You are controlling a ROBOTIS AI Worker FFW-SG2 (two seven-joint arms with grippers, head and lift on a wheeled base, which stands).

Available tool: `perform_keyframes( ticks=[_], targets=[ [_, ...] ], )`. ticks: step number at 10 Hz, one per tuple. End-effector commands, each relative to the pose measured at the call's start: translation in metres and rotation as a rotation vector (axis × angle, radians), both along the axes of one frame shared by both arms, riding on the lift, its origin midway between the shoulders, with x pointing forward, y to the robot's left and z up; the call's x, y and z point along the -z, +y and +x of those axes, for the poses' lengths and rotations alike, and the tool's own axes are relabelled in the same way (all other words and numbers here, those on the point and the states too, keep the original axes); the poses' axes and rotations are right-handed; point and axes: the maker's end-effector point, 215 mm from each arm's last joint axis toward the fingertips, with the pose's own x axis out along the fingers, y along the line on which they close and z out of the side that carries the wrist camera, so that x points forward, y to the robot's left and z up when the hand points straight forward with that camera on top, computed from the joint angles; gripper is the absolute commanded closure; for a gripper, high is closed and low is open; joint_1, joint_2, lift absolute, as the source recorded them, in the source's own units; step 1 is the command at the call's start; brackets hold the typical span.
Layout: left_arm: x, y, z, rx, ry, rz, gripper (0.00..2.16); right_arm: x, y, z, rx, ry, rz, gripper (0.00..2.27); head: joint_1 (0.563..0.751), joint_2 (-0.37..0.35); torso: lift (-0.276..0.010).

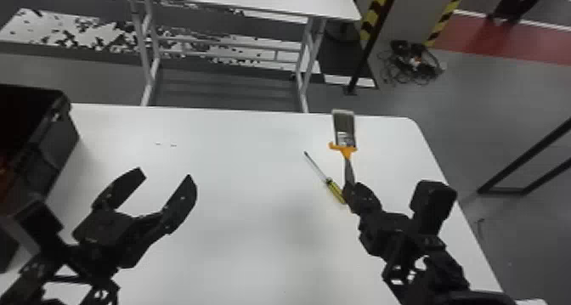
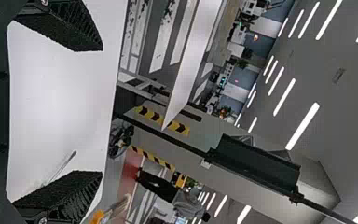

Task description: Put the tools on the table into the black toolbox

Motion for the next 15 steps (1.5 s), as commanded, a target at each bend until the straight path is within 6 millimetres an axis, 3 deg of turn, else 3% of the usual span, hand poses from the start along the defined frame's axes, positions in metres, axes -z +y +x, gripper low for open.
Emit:
perform_keyframes(
  ticks=[1,7,10,15],
  targets=[
    [0.003,-0.012,0.005,0.035,0.048,-0.043,0.05,-0.008,0.021,0.001,-0.047,-0.026,0.012,2.24,0.695,-0.186,-0.075],
    [-0.015,-0.05,0.035,0.148,0.129,-0.175,0.05,-0.012,0.121,-0.022,-0.24,-0.022,0.081,2.24,0.695,-0.107,-0.075],
    [0.0,-0.063,0.049,0.179,0.179,-0.206,0.05,-0.021,0.149,-0.029,-0.285,-0.031,0.097,2.24,0.695,-0.075,-0.075],
    [-0.01,-0.085,0.068,0.236,0.207,-0.361,0.05,-0.027,0.19,-0.041,-0.353,-0.026,0.106,2.24,0.695,-0.05,-0.075]
  ],
)
